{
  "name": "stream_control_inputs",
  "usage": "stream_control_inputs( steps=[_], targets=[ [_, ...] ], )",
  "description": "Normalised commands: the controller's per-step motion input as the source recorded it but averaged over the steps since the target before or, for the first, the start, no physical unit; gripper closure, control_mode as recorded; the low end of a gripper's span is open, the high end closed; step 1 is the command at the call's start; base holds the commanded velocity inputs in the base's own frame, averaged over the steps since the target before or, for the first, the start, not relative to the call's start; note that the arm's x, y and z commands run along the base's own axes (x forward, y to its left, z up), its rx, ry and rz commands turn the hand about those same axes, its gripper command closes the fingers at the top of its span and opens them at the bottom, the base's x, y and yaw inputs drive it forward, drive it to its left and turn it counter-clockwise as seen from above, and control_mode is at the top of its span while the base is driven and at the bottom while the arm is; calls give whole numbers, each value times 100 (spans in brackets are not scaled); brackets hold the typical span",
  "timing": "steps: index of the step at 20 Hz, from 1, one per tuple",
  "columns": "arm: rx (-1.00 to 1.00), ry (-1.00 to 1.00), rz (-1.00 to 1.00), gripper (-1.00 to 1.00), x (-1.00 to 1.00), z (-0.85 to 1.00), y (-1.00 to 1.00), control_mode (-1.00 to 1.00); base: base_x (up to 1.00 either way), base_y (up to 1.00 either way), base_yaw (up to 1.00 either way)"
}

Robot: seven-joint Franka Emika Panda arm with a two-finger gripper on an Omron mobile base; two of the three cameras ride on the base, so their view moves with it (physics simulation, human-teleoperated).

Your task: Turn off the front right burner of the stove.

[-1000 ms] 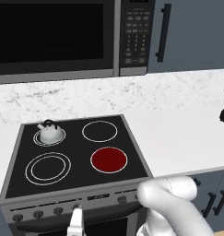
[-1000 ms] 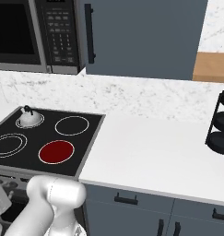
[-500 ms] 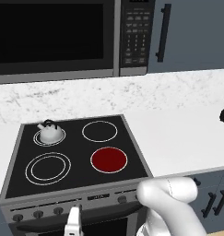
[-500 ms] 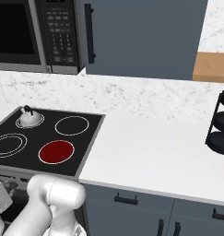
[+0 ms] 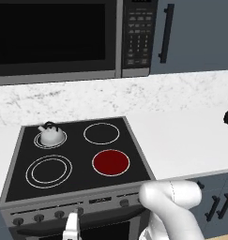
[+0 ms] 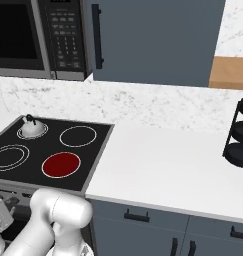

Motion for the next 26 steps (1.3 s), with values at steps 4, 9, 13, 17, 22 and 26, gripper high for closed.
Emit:
stream_control_inputs(
  steps=[4,9,13,17,22,26],
  targets=[
    [0,-2,0,-100,19,-22,0,-100,0,0,0],
    [0,-1,0,-100,27,-8,0,-100,0,0,0],
    [1,0,0,-100,7,-1,-2,-100,0,0,0],
    [3,0,0,-100,0,8,-16,-100,0,0,0],
    [2,0,0,-100,0,8,-8,-100,0,0,0],
    [0,0,0,-100,0,0,0,-100,0,0,0]
  ],
)
